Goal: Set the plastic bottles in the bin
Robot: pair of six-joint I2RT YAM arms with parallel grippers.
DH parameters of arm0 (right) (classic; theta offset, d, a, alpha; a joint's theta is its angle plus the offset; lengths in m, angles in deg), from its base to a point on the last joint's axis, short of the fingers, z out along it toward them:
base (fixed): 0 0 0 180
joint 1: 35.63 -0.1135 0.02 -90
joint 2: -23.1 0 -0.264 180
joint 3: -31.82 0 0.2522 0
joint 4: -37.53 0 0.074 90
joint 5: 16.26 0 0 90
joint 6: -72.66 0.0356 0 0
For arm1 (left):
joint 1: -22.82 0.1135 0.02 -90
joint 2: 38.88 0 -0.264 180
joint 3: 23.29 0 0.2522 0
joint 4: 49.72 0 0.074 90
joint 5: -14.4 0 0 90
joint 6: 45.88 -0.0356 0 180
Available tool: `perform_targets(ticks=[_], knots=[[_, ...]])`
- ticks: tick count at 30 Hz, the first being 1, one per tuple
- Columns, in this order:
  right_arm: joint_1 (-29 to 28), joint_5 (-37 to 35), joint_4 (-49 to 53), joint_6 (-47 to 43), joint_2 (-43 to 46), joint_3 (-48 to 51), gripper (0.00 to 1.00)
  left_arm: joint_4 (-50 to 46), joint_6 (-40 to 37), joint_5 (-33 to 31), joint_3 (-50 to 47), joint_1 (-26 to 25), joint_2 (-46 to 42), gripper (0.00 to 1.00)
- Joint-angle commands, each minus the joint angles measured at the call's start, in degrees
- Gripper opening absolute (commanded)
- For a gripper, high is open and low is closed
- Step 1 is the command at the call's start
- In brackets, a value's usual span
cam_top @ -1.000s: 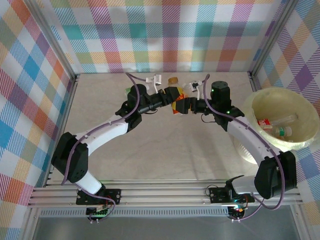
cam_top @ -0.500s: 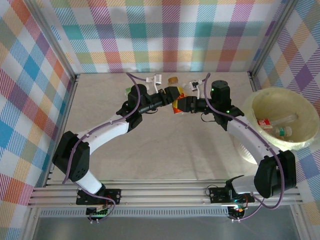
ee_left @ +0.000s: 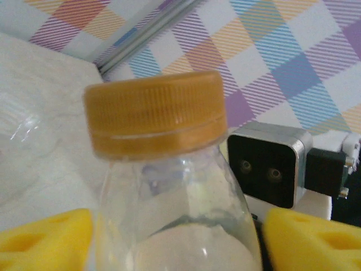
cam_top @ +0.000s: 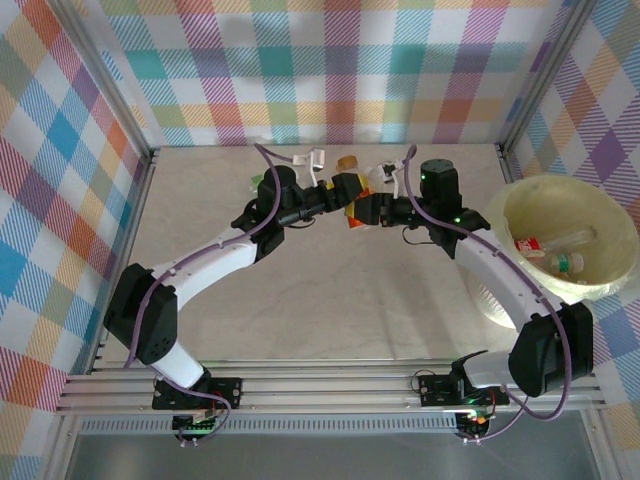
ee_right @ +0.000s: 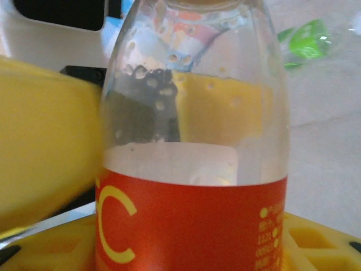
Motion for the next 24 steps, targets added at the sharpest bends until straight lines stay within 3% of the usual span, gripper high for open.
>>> perform_targets(ticks=[1,7,13,18,20,24], knots=[[-0.3,-9.4,11.0,-5.6,2.1,-5.0,0.33,-5.4,-3.3,-4.1,1.6,-0.5,-4.0,0.98],[0.1,-25.0,24.2,-12.6,6.2,-10.0,0.33,-11.0,-6.1,-11.3,0.0,-0.3,-8.3,1.00],[0.1,-44.8,30.9,-19.8,11.1,-15.3,0.33,-13.3,-7.3,-18.8,-2.4,-0.2,-11.8,1.00],[0.5,-62.4,30.7,-26.7,16.2,-18.0,0.33,-15.5,-7.9,-21.5,-2.8,-0.2,-12.4,1.00],[3.4,-62.5,30.0,-28.4,18.4,-18.3,0.33,-15.8,-7.9,-21.7,-2.7,-0.1,-12.3,1.00],[16.5,-54.4,32.8,-27.5,19.9,-19.1,0.33,-15.8,-7.7,-21.7,-2.8,-0.2,-11.9,1.00]])
